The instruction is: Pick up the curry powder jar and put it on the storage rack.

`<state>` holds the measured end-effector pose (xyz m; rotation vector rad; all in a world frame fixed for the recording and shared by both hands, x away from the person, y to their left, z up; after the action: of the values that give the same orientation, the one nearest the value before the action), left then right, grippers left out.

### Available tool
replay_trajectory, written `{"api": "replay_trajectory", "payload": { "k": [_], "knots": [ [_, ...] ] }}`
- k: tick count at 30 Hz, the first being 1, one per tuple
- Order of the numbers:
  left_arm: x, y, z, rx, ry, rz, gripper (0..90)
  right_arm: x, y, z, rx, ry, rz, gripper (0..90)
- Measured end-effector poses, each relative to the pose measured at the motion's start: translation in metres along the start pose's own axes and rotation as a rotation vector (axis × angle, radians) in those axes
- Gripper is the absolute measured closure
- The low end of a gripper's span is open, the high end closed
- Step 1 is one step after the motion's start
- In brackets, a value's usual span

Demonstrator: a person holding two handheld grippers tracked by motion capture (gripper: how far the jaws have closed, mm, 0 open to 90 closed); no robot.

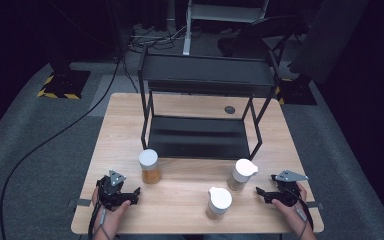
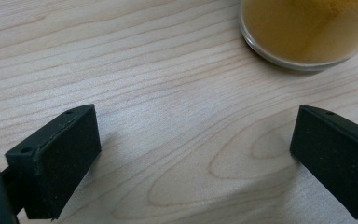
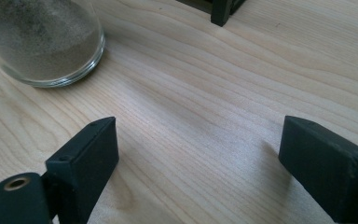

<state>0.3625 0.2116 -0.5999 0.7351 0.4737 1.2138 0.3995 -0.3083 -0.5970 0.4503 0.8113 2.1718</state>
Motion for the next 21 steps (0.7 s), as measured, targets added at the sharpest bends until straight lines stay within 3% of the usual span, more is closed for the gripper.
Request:
{"api": "replay_trajectory", "payload": {
  "k": [9,12,19,21],
  "knots": [
    [0.003,0.003,0.000,-0.023,0.002,-0.002,7.7,0.000,0.000,0.000,0.000,0.000,0.001,11.9],
    [0.006,0.005,0.001,-0.038,0.020,-0.002,7.5,0.000,0.000,0.000,0.000,-0.001,0.001,11.9],
    [0.006,0.021,0.010,-0.118,0.027,-0.013,7.3,0.000,0.000,0.000,0.000,-0.001,0.001,11.9],
    [0.005,0.025,0.013,-0.149,0.042,-0.037,7.2,0.000,0.000,0.000,0.000,0.000,0.002,11.9]
  ]
}}
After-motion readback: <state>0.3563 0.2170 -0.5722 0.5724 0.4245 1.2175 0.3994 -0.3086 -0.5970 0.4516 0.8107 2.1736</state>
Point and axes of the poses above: each handheld gripper's, and its own axes: y roughly backward along the jaws, z roughly out of its top, x roughly to its left, the point moved 7 cm from there along -y, roughly forward along the jaws, and after that the axes turned 5 degrees about z, right-handed, at the moved point
